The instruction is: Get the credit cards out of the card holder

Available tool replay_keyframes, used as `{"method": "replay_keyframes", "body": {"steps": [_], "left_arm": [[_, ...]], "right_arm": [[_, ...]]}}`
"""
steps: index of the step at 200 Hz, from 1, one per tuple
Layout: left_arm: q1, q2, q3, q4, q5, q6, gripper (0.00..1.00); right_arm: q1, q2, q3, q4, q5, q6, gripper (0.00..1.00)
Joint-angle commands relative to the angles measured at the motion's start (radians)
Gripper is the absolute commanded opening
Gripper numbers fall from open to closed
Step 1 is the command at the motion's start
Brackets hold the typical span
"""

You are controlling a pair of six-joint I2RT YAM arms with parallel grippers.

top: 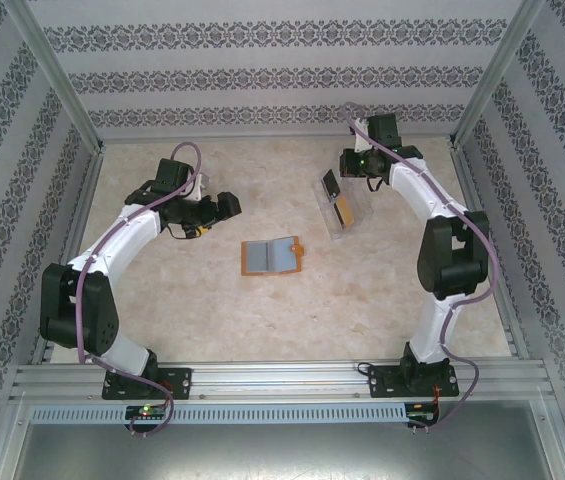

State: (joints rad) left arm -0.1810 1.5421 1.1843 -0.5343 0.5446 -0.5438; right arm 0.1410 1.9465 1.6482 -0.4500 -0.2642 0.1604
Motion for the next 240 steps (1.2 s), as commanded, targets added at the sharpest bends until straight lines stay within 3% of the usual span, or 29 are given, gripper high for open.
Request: {"method": "replay_keyframes", "body": {"steps": [1, 170, 240], "left_arm": [[0.011, -0.012, 0.023, -0.046, -0.012, 0.049, 0.99], [0.012, 0.008, 0.029, -0.032, 0.036, 0.045, 1.00], [0.012, 0.008, 0.029, -0.036, 0.032, 0.036, 1.00]], "right_arm": [[-0.030, 0.039, 0.084, -0.074, 0.026, -0.079, 0.00], [-0.054, 0.147, 0.161, -0.170, 0.039, -0.225, 0.00], [-0.050, 0.133, 0.197, -0.188, 0.046, -0.160, 0.21]]}}
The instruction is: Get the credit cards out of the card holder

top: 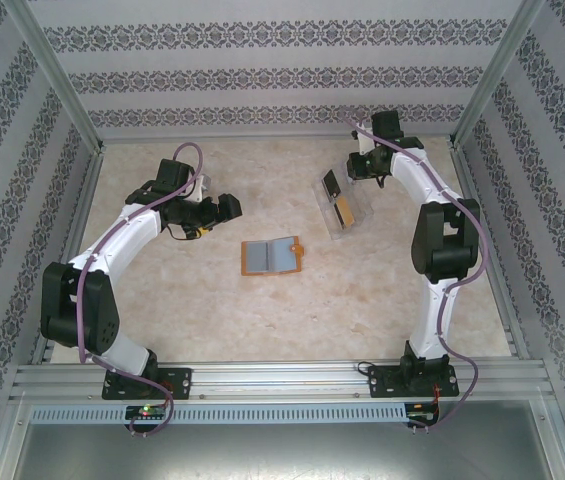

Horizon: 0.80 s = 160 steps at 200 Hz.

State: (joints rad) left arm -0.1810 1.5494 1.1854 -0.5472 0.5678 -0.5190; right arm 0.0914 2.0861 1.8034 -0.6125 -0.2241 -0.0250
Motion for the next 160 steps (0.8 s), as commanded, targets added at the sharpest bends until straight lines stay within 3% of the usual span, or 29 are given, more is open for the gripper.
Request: {"method": "replay_keyframes", "body": {"steps": [1, 43, 85, 125, 160], "left_arm": [[0.012, 0.001, 0.028, -0.022, 0.008, 0.012, 0.99], [0.012, 0.000, 0.024, -0.020, -0.010, 0.005, 1.00], [0.025, -0.021, -0.001, -0.013, -0.070, -0.017, 0.99], [0.068, -0.056, -0.052, 0.001, -0.114, -0.054, 0.99], [0.095, -0.093, -0.088, 0.001, -0.174, -0.071, 0.99]], "right_arm": [[-0.001, -0.008, 0.043, -0.026, 0.005, 0.026, 0.22], [0.001, -0.091, 0.026, -0.032, 0.005, 0.095, 0.28], [0.060, -0.271, -0.145, -0.010, 0.072, 0.229, 0.44], [0.268, -0.445, -0.381, 0.023, 0.181, 0.353, 0.58], [0.492, -0.453, -0.465, 0.036, 0.248, 0.470, 0.65]]}}
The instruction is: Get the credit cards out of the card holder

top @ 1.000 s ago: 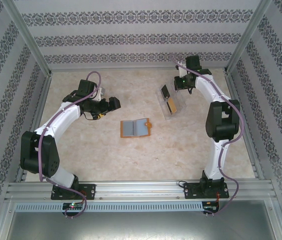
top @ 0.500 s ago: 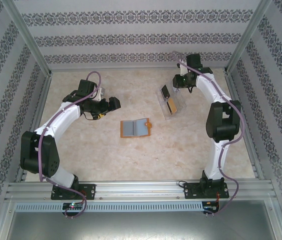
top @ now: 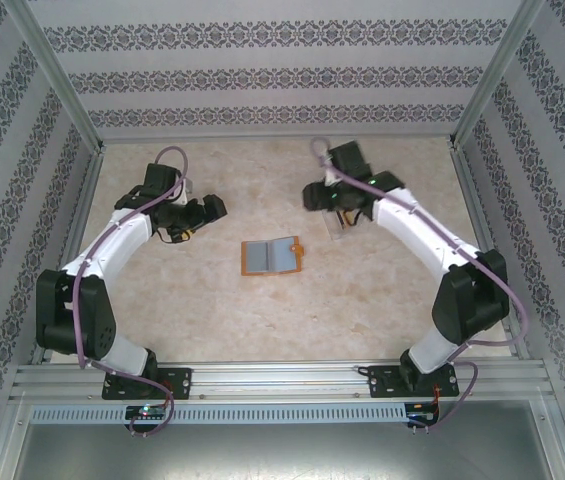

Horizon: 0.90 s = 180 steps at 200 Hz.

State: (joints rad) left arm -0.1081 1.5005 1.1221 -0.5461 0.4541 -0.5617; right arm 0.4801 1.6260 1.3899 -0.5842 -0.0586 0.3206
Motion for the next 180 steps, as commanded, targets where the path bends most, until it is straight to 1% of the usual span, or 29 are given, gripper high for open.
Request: {"method": "replay_keyframes", "body": {"steps": [1, 27, 40, 59, 69, 87, 115, 155, 180], "left_arm": [[0.022, -0.045, -0.025, 0.000, -0.061, -0.029, 0.99], [0.031, -0.061, -0.038, 0.005, -0.064, -0.036, 0.99], [0.033, -0.068, -0.046, 0.010, -0.064, -0.042, 0.99], [0.035, -0.077, -0.057, 0.016, -0.067, -0.054, 0.99], [0.036, -0.079, -0.059, 0.020, -0.066, -0.058, 0.99], [0.036, -0.077, -0.059, 0.021, -0.063, -0.057, 0.99], [0.038, -0.068, -0.060, 0.025, -0.046, -0.058, 0.99], [0.038, -0.029, -0.059, 0.050, 0.039, -0.077, 1.00], [0.038, 0.005, -0.065, 0.062, 0.079, -0.088, 0.97]], "right_arm": [[0.108, 0.009, -0.053, 0.008, 0.083, 0.130, 0.65], [0.240, 0.084, -0.052, 0.020, 0.113, 0.229, 0.66], [0.283, 0.132, -0.045, 0.034, 0.111, 0.281, 0.66], [0.316, 0.200, -0.036, 0.057, 0.105, 0.345, 0.64], [0.323, 0.230, -0.032, 0.065, 0.093, 0.371, 0.60], [0.330, 0.271, -0.032, 0.082, 0.079, 0.404, 0.58], [0.329, 0.316, -0.022, 0.083, 0.077, 0.421, 0.56], [0.323, 0.378, 0.017, 0.055, 0.069, 0.406, 0.53], [0.323, 0.397, 0.026, 0.035, 0.088, 0.402, 0.52]]}}
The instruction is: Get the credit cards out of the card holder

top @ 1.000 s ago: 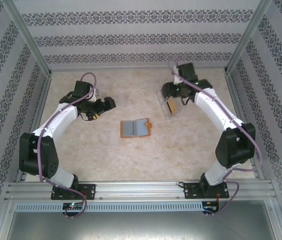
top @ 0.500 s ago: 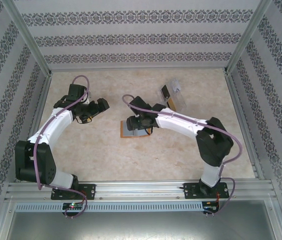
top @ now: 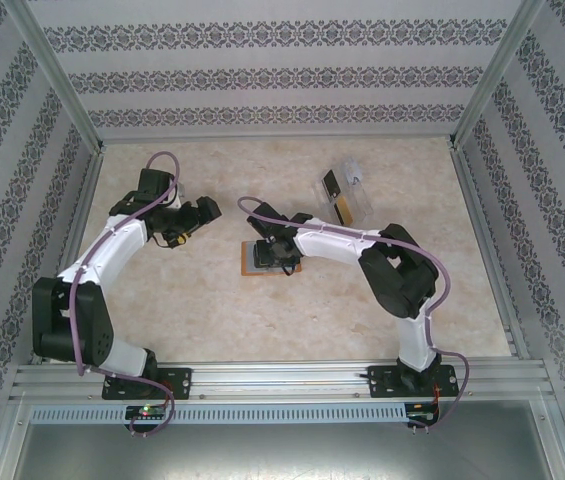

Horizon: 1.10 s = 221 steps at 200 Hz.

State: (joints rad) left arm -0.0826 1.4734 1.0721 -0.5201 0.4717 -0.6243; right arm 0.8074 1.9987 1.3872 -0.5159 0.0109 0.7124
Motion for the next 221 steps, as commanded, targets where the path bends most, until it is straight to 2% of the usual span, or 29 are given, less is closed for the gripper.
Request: {"method": "replay_keyframes", "body": {"steps": [1, 35, 73, 123, 183, 221], "left_arm": [[0.012, 0.033, -0.016, 0.036, 0.063, -0.027, 0.96], [0.011, 0.074, -0.030, 0.071, 0.120, -0.048, 0.93], [-0.003, 0.132, -0.041, 0.104, 0.203, -0.059, 0.84], [-0.068, 0.212, -0.047, 0.168, 0.298, -0.090, 0.59], [-0.151, 0.286, -0.028, 0.220, 0.323, -0.131, 0.42], [-0.189, 0.310, -0.037, 0.223, 0.321, -0.146, 0.38]], "right_arm": [[-0.005, 0.025, 0.029, -0.034, 0.019, 0.010, 0.52], [-0.009, 0.041, 0.010, -0.037, 0.028, 0.017, 0.49], [-0.023, 0.053, -0.048, -0.002, -0.012, -0.005, 0.44], [-0.042, 0.025, -0.124, 0.056, -0.052, -0.011, 0.38], [-0.048, 0.018, -0.134, 0.082, -0.073, -0.011, 0.38], [-0.048, 0.017, -0.134, 0.089, -0.076, -0.005, 0.37]]}}
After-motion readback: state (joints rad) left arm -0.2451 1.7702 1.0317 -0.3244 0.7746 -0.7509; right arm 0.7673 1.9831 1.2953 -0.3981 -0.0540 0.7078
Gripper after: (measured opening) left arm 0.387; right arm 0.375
